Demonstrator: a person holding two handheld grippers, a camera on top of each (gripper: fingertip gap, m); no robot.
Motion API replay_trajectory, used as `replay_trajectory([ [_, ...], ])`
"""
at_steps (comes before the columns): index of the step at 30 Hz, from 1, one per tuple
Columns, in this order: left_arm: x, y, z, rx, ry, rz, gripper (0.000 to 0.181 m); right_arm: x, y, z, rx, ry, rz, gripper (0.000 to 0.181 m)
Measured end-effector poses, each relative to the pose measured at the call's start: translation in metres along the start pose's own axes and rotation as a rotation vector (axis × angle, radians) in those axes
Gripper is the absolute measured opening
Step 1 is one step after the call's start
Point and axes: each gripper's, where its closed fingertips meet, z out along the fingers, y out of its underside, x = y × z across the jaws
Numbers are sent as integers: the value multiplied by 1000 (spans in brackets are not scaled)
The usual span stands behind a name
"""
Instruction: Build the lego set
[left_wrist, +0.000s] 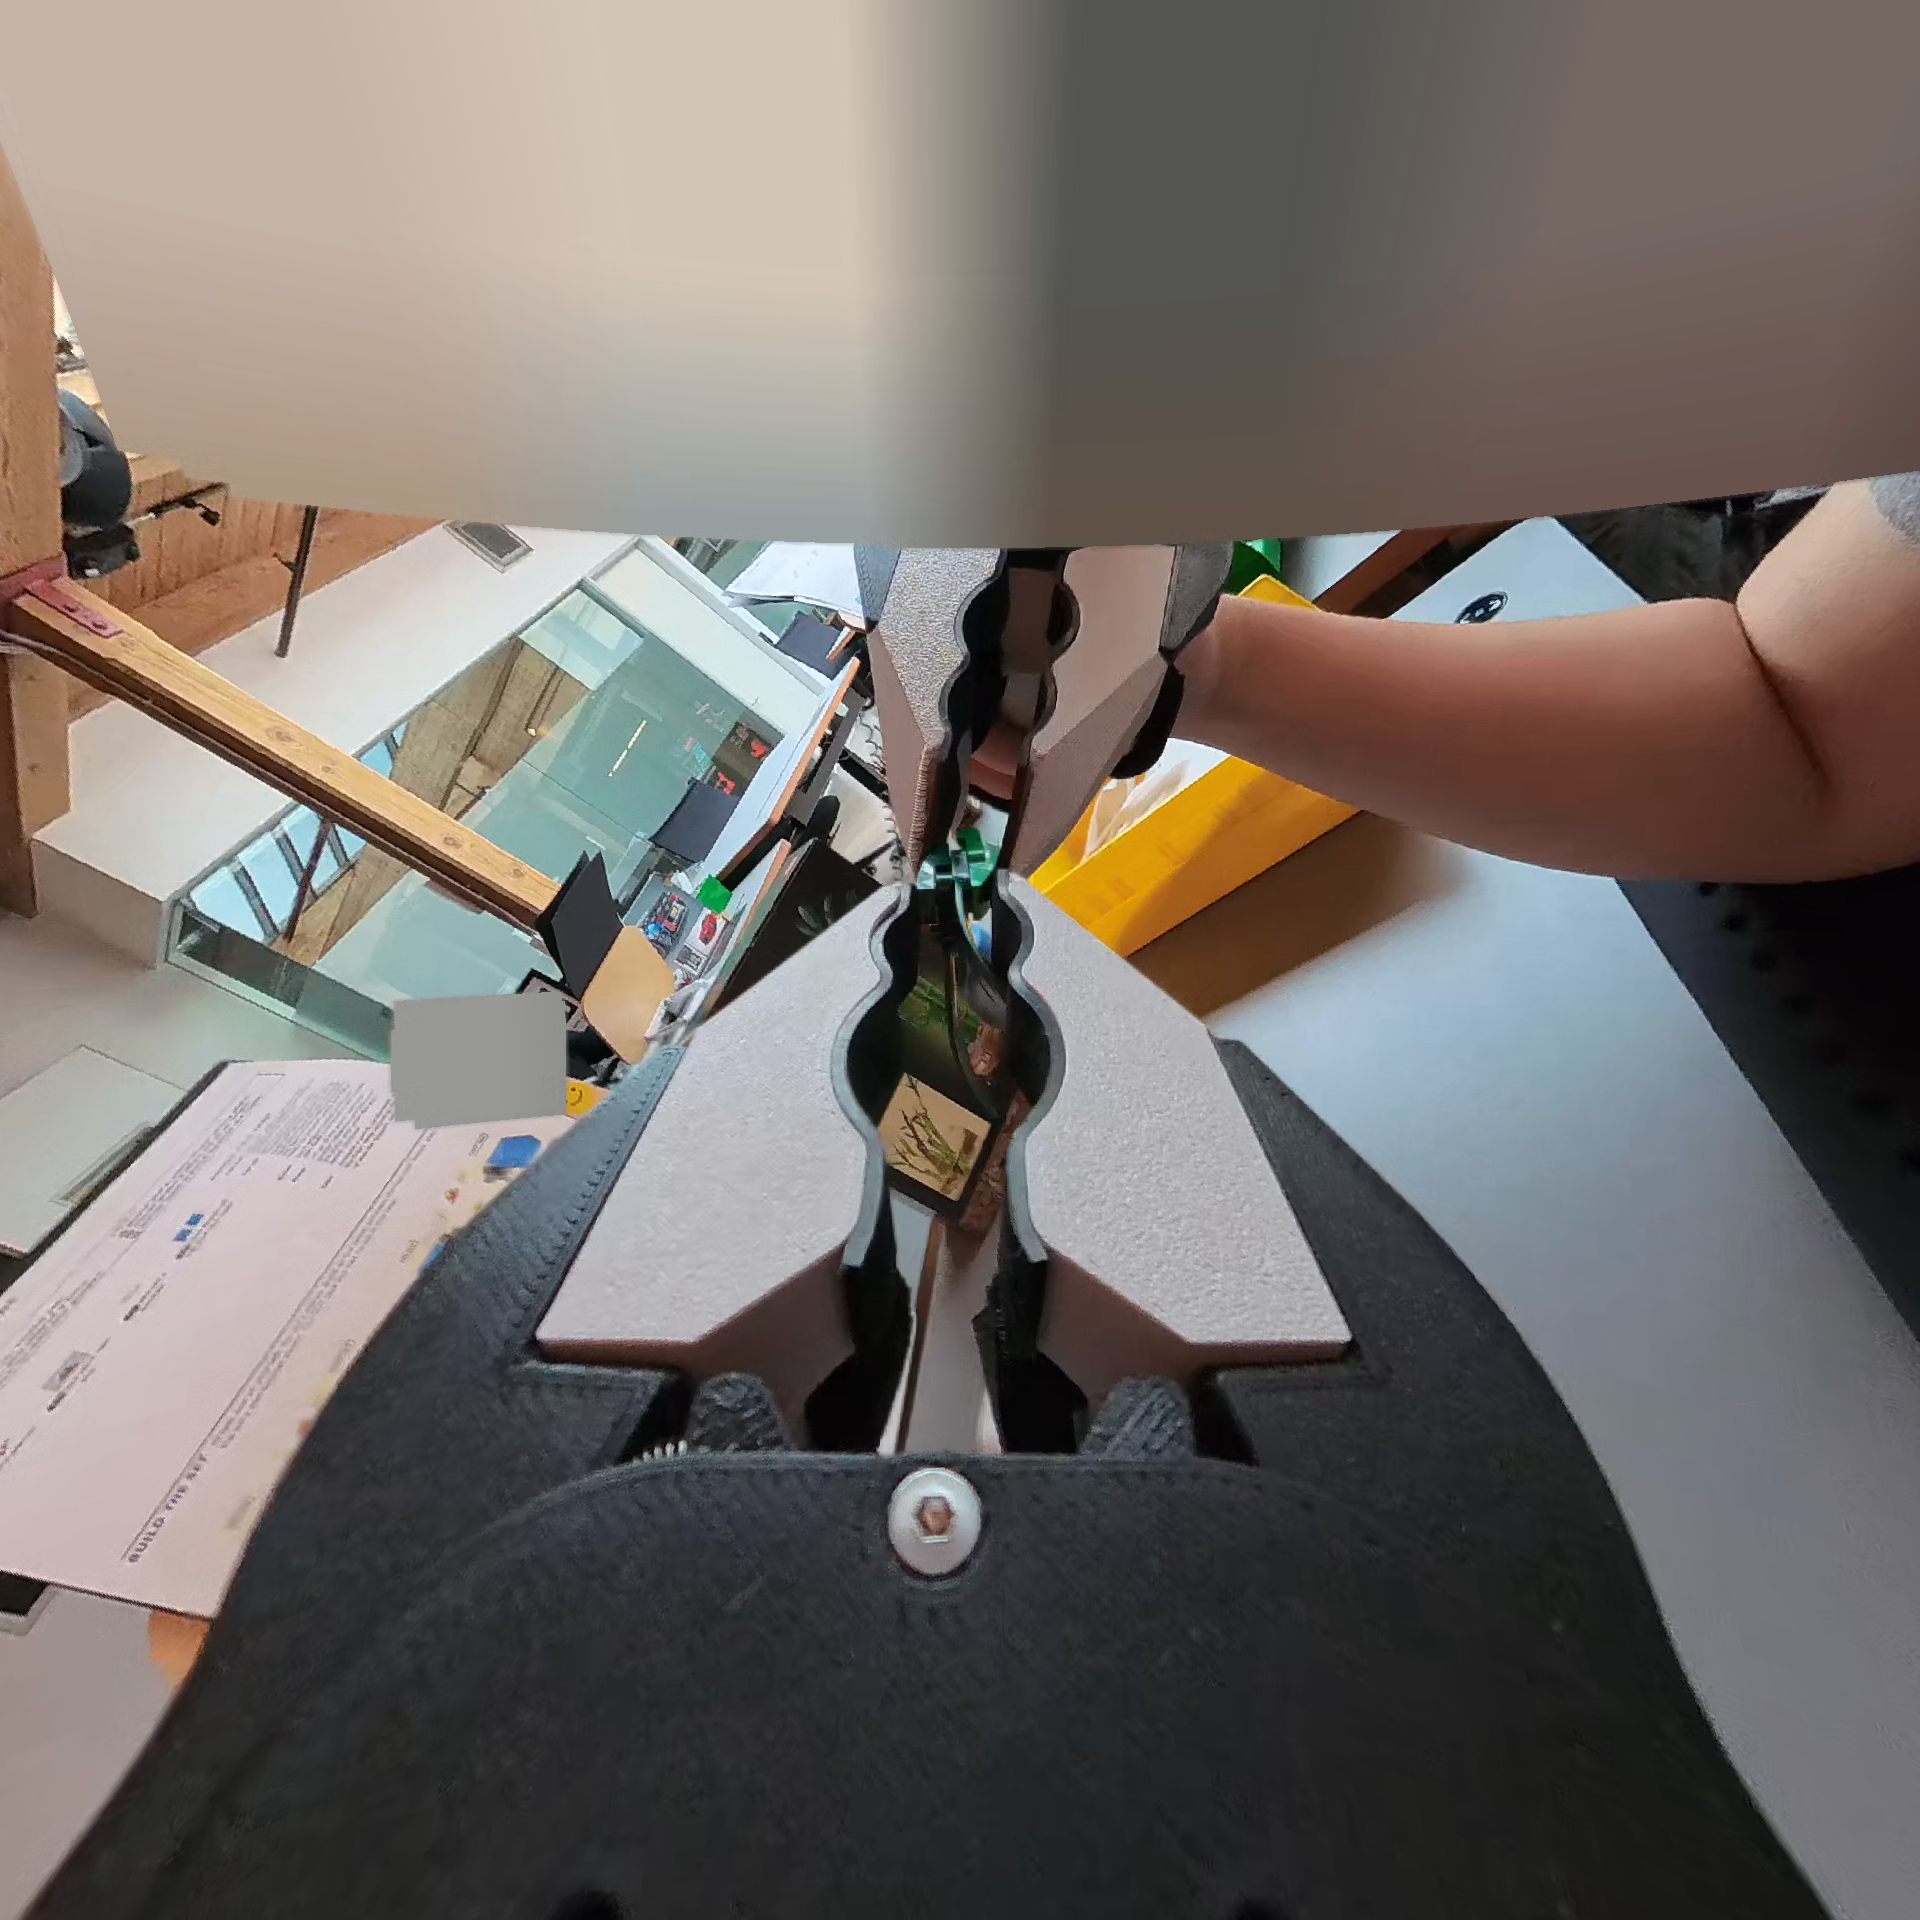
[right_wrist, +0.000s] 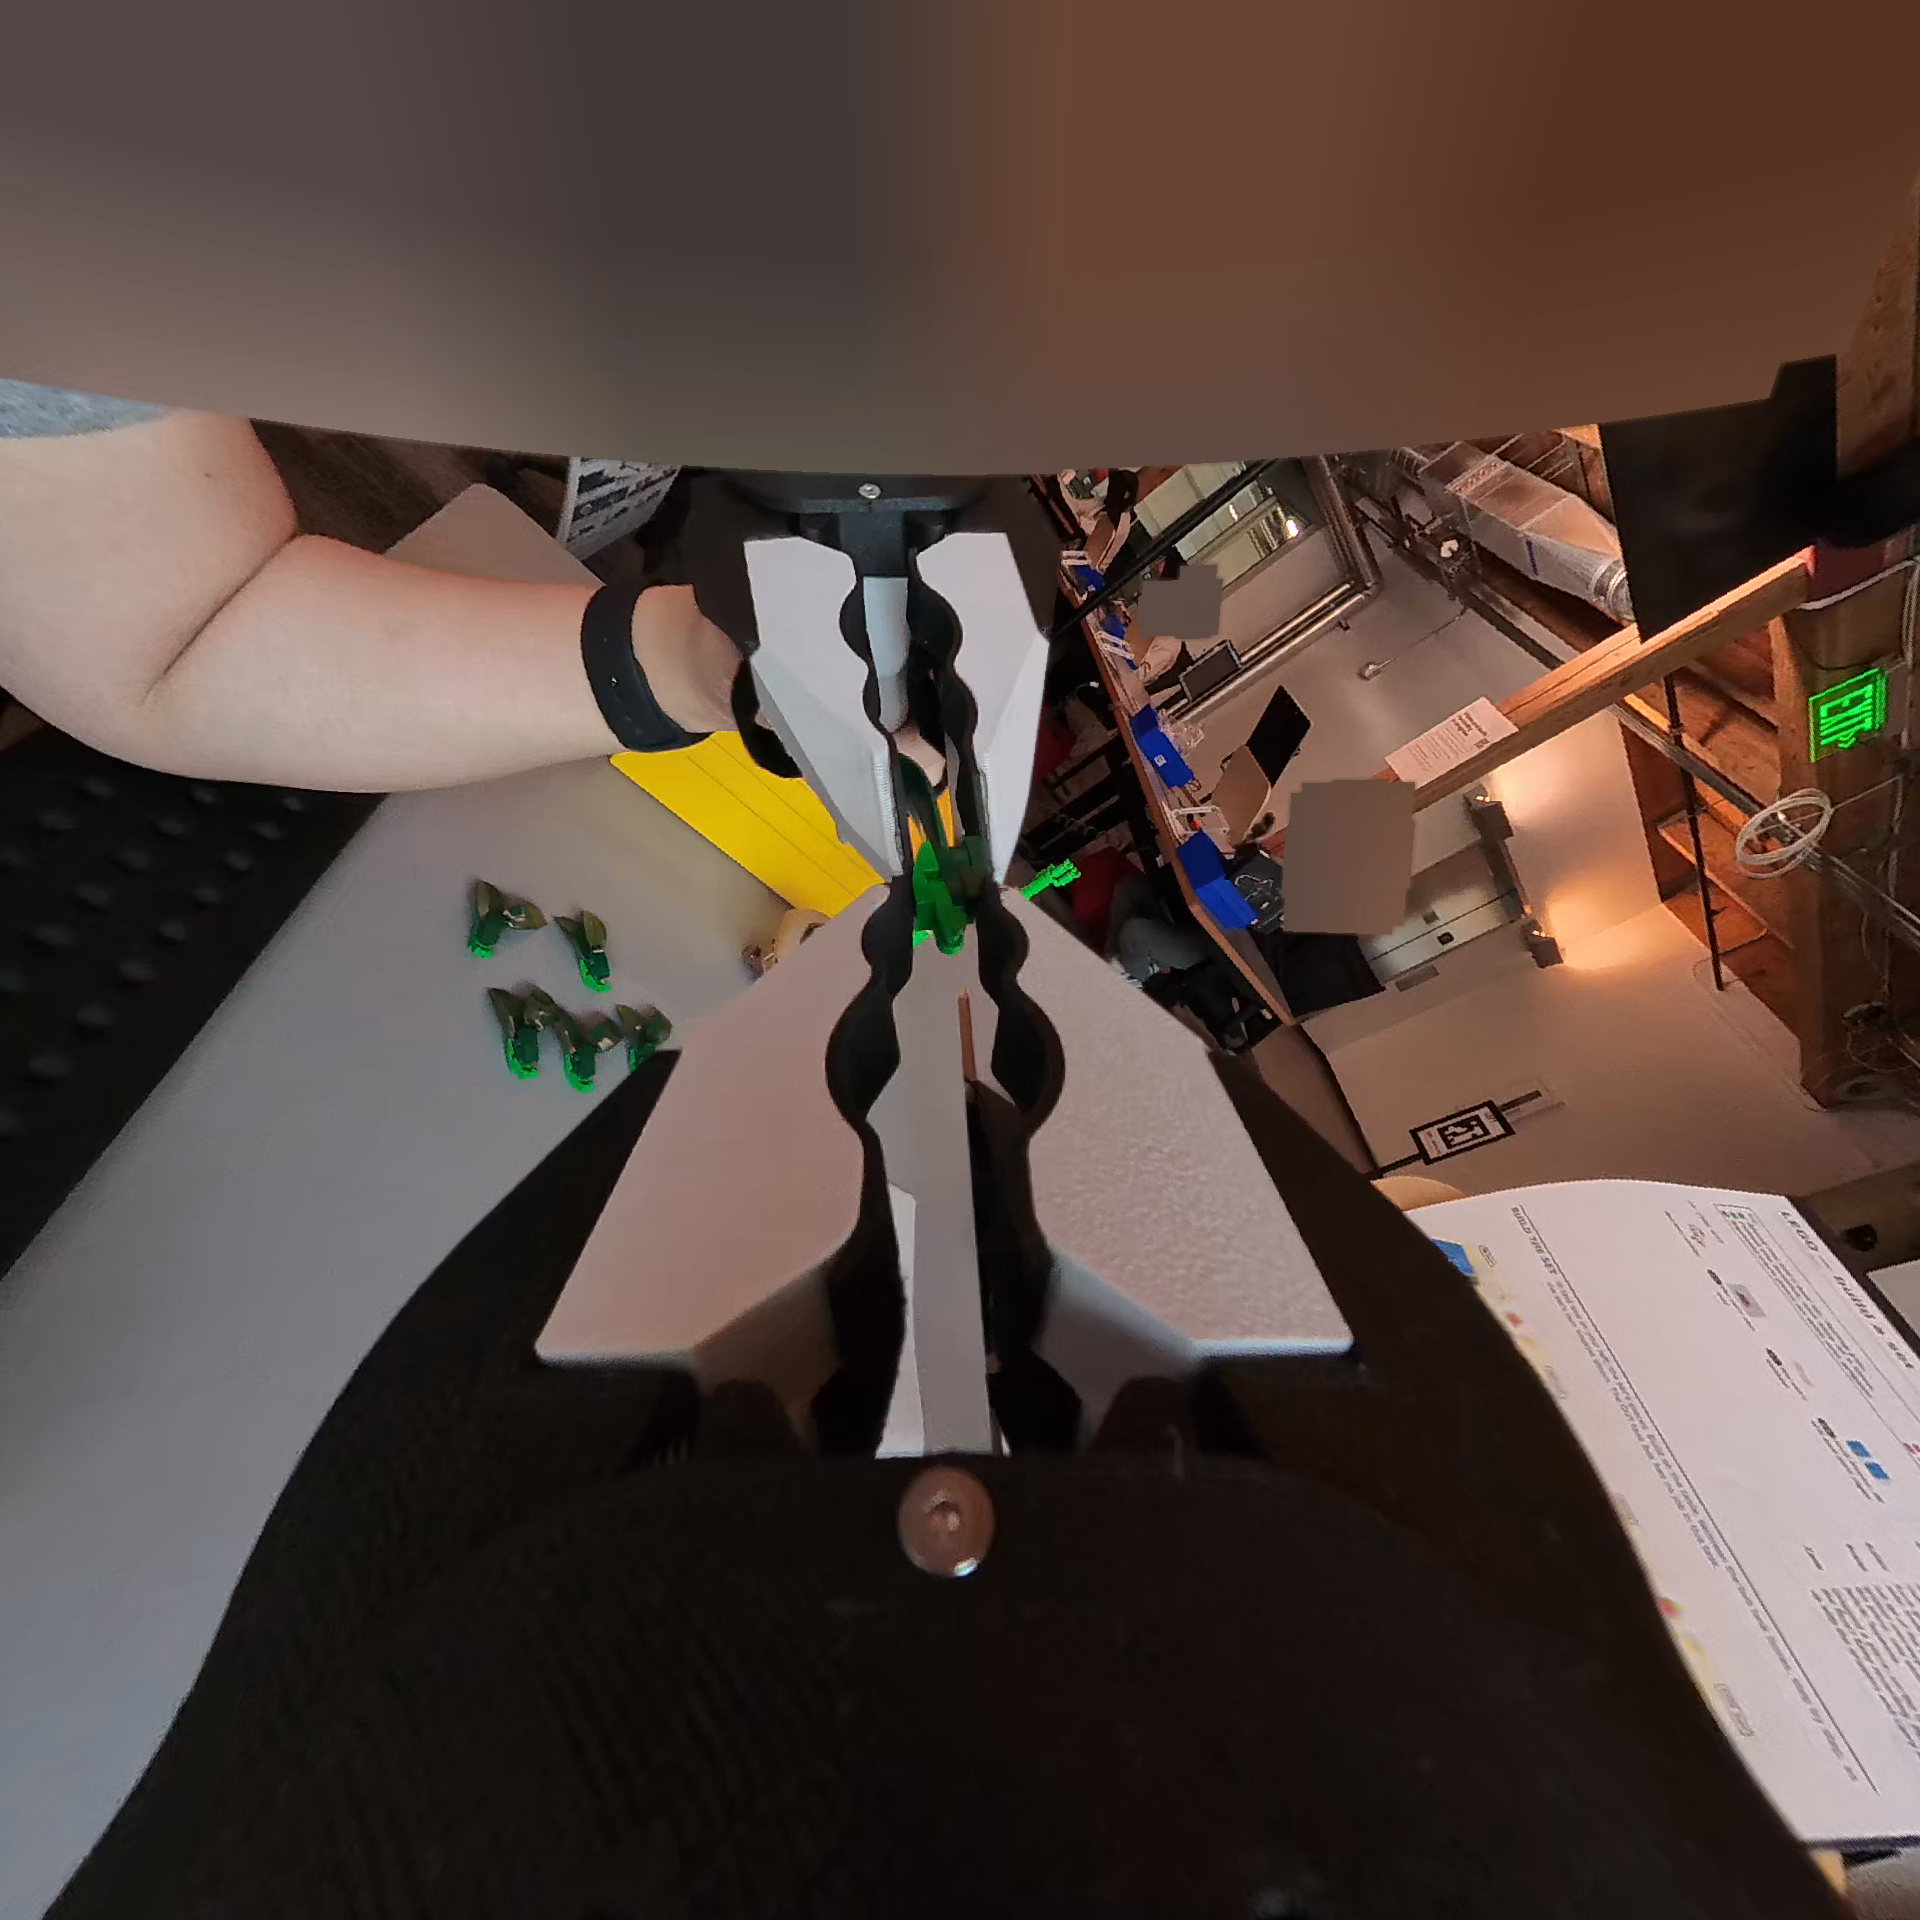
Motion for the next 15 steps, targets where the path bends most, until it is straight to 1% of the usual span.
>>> replay_trajectory([
  [2, 2, -2, 1, 18, 7, 9, 11, -1, -2, -2, -1, -1, -18, 10],
  [6, 4, -2, -1, 10, 21, 25, 11, -4, -3, 0, -29, 7, -61, 10],
  [11, 7, -8, -5, 27, 27, 67, 11, -7, -9, -1, -14, 9, -109, 10],
  [15, 9, -16, -7, 75, 5, 165, 11, -10, -18, -3, 9, 27, -168, 11],
])
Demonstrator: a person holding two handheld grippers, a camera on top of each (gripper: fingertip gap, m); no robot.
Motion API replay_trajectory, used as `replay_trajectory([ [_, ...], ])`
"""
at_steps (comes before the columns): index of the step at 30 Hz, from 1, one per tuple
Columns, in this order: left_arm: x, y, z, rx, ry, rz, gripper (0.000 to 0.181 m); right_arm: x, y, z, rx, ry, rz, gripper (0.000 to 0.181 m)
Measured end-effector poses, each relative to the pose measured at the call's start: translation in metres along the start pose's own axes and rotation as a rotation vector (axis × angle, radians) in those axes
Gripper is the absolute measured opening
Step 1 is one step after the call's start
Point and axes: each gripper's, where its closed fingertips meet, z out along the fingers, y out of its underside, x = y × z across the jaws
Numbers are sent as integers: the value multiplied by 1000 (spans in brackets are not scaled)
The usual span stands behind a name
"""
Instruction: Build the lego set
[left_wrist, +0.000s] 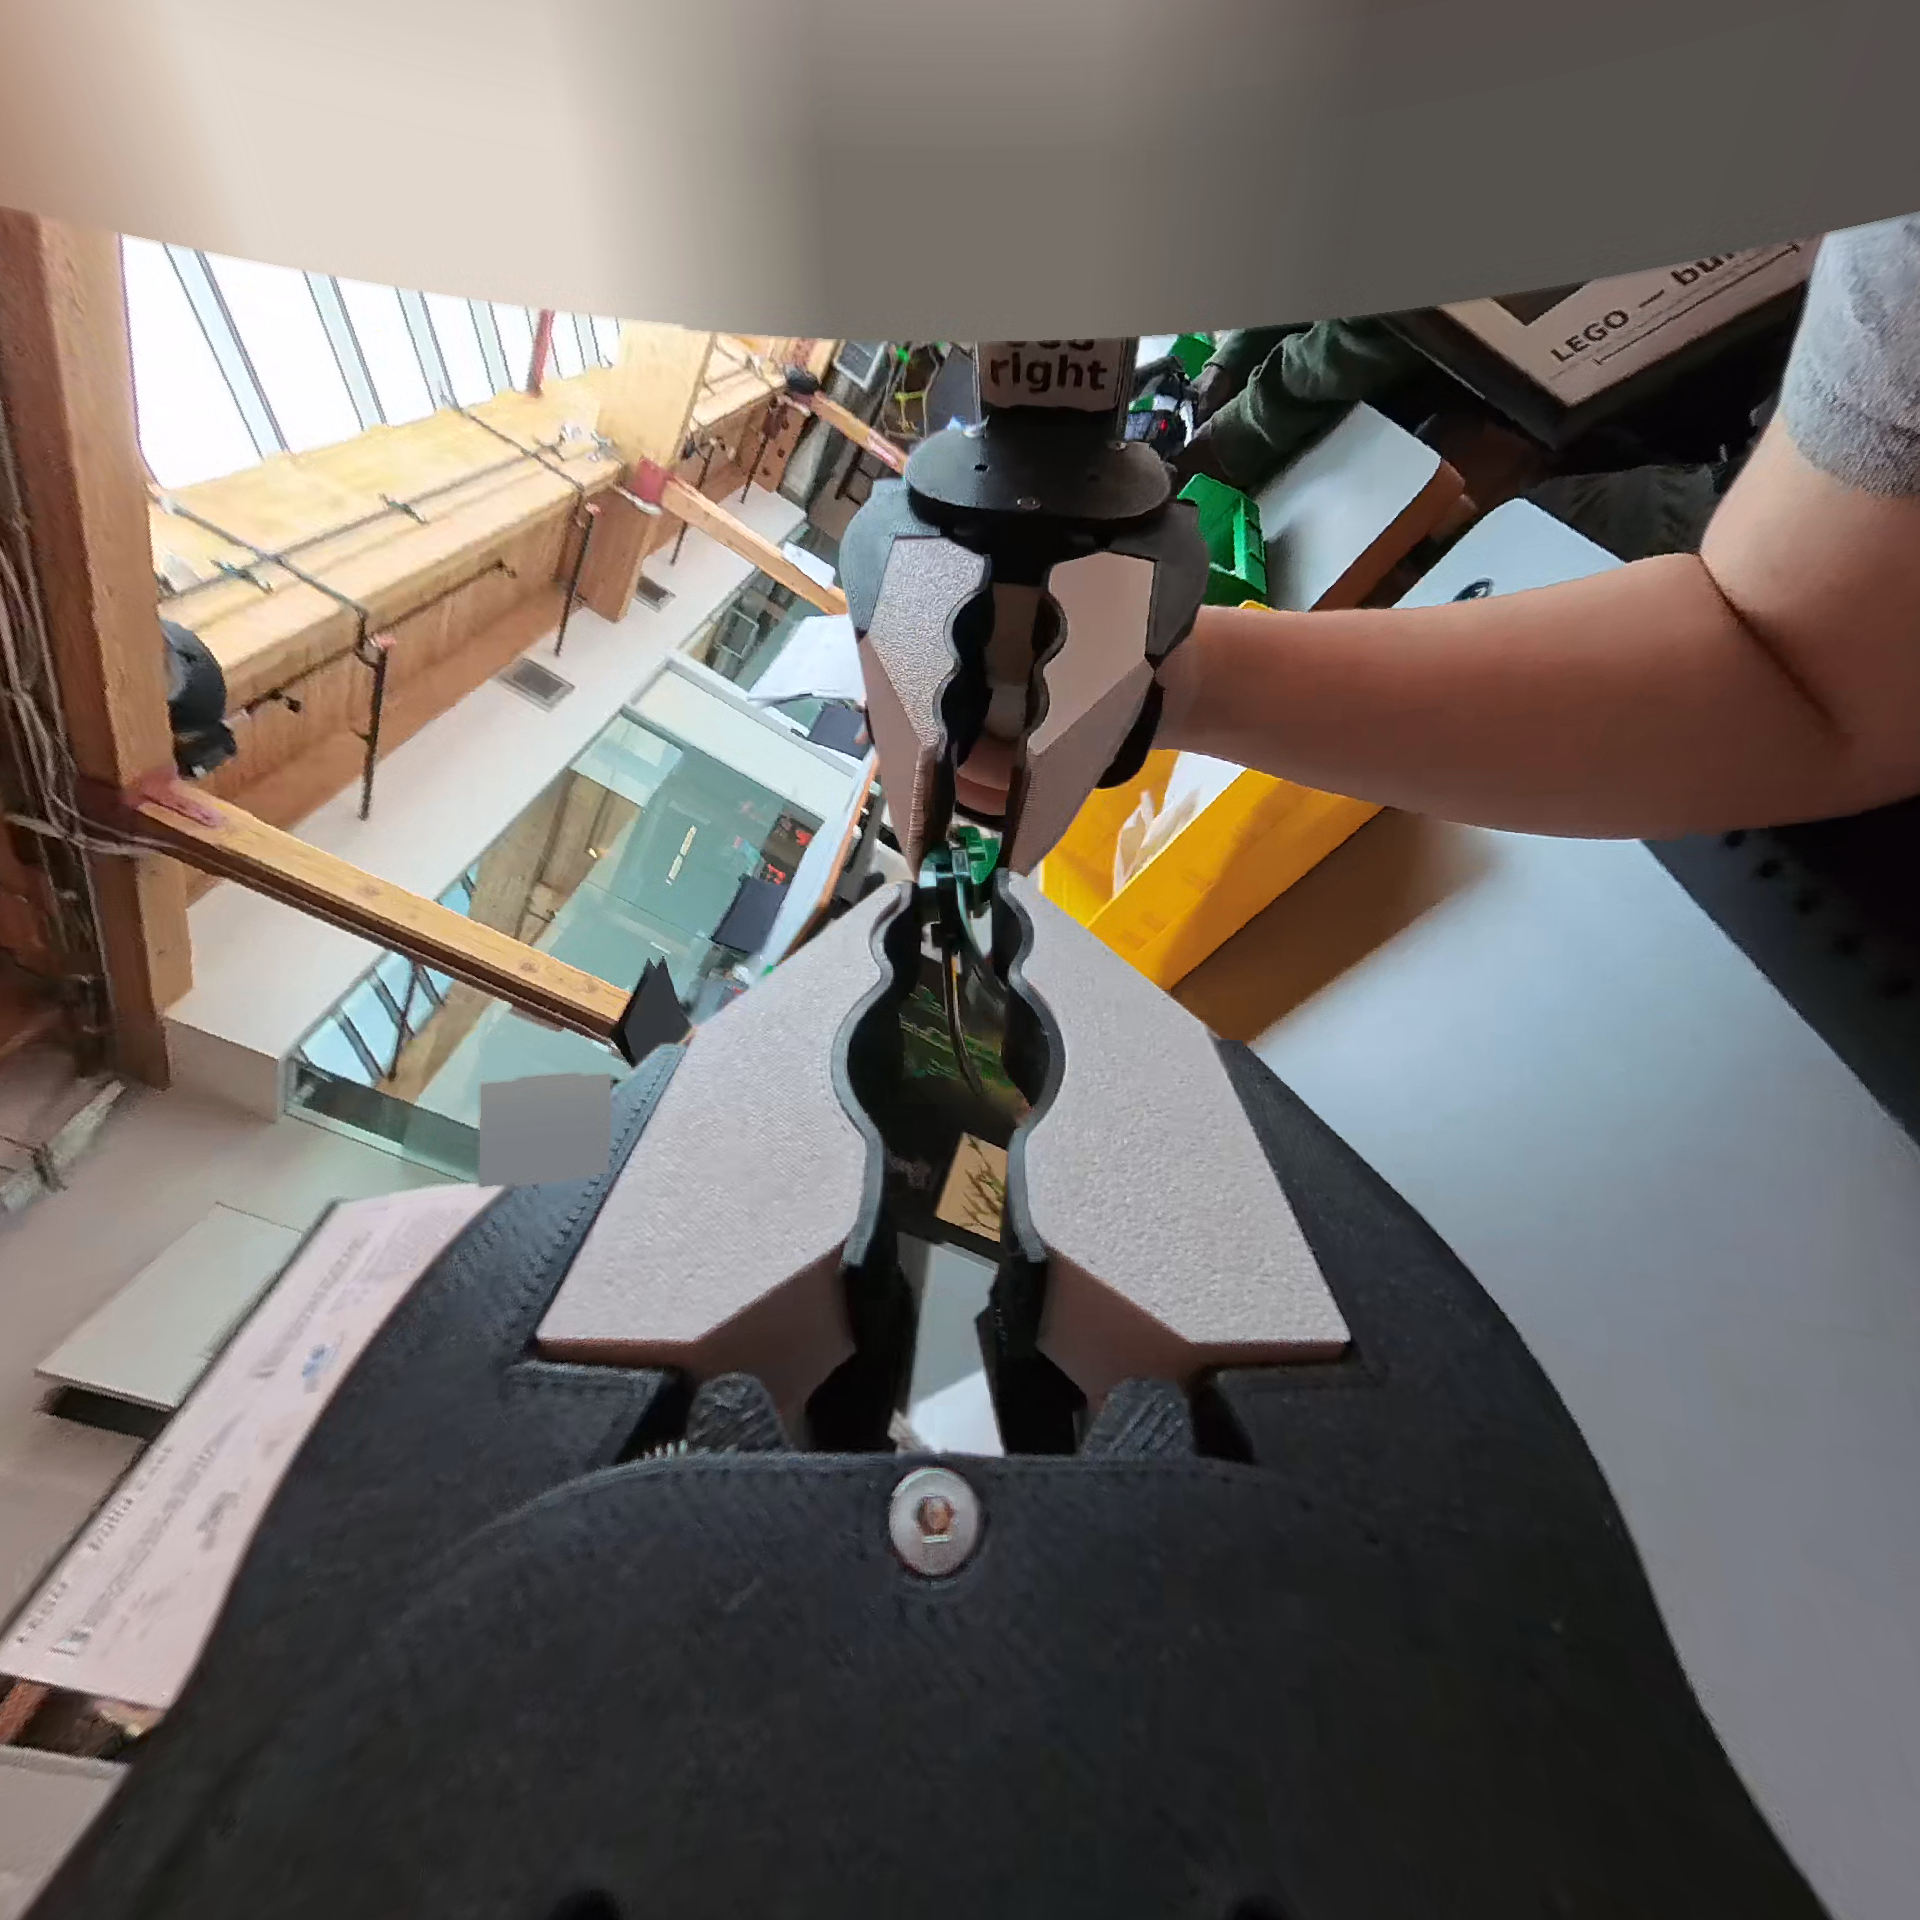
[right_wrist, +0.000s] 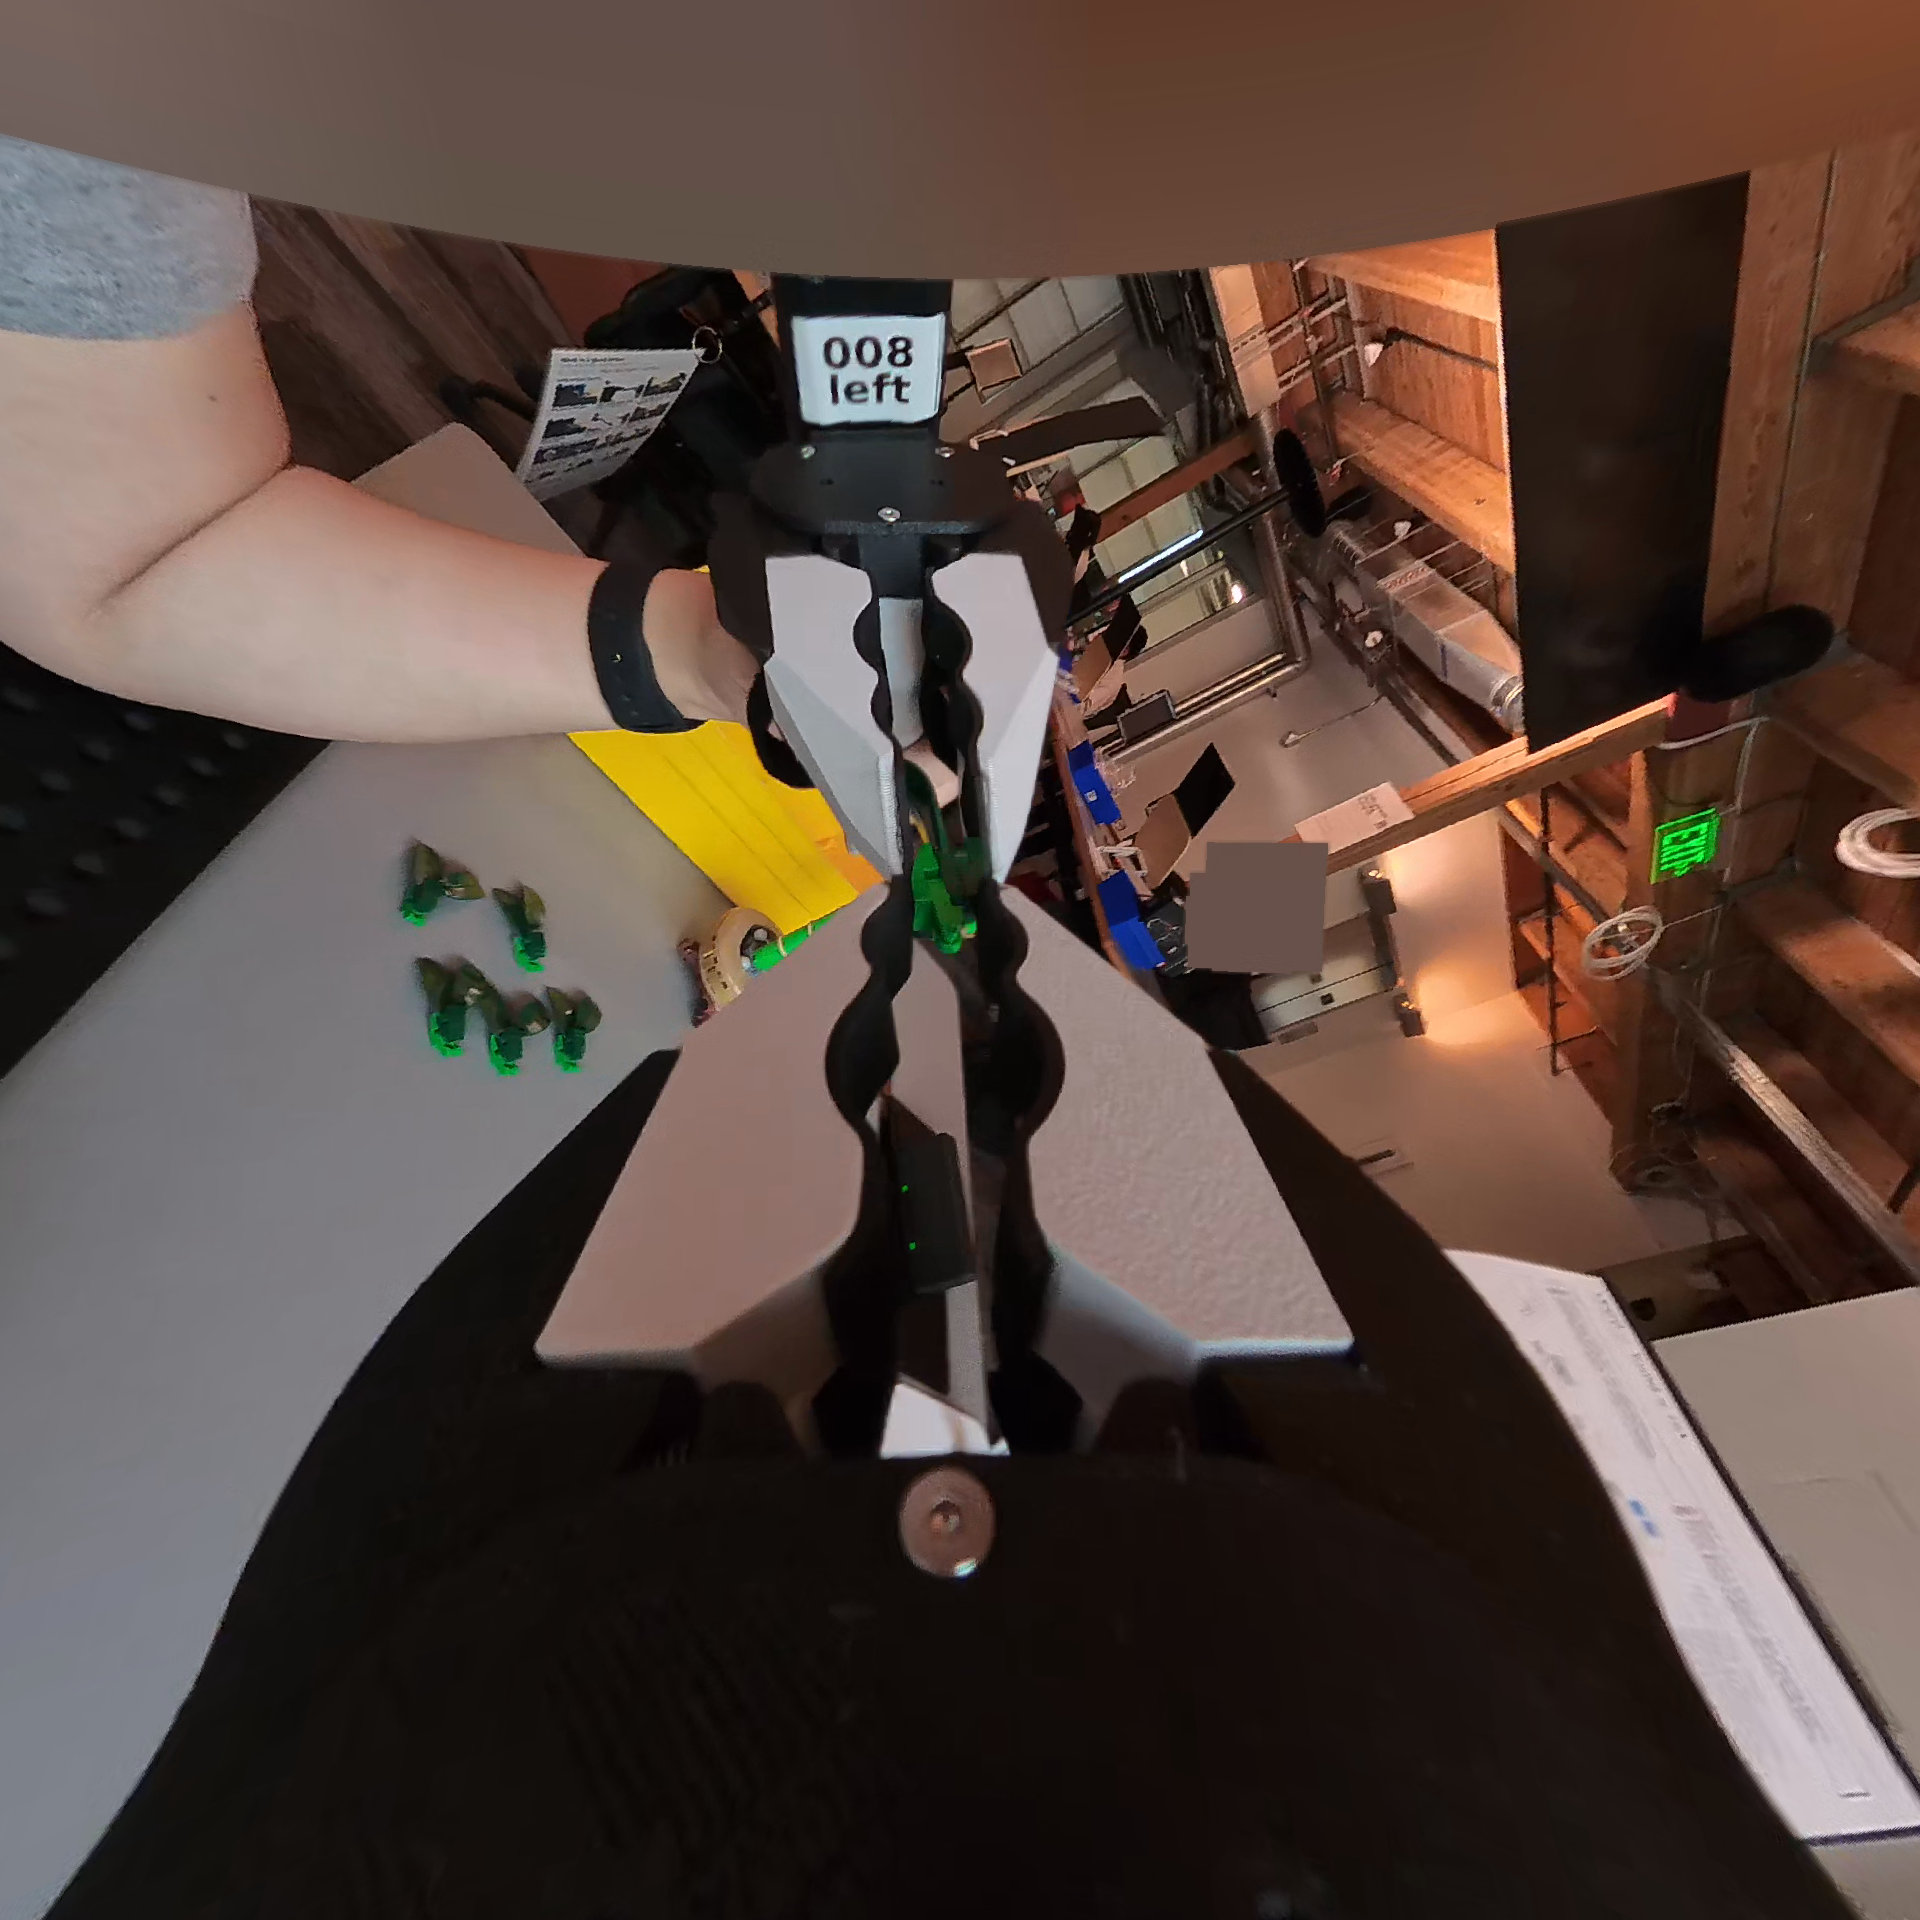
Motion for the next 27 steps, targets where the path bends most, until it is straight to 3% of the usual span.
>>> replay_trajectory([
  [4, 1, -5, -5, 36, -41, 118, 11, -2, -6, 3, -9, 27, -82, 11],
  [27, -1, 0, -7, 34, 31, -89, 11, -1, -3, 6, 6, -3, 23, 10],
])
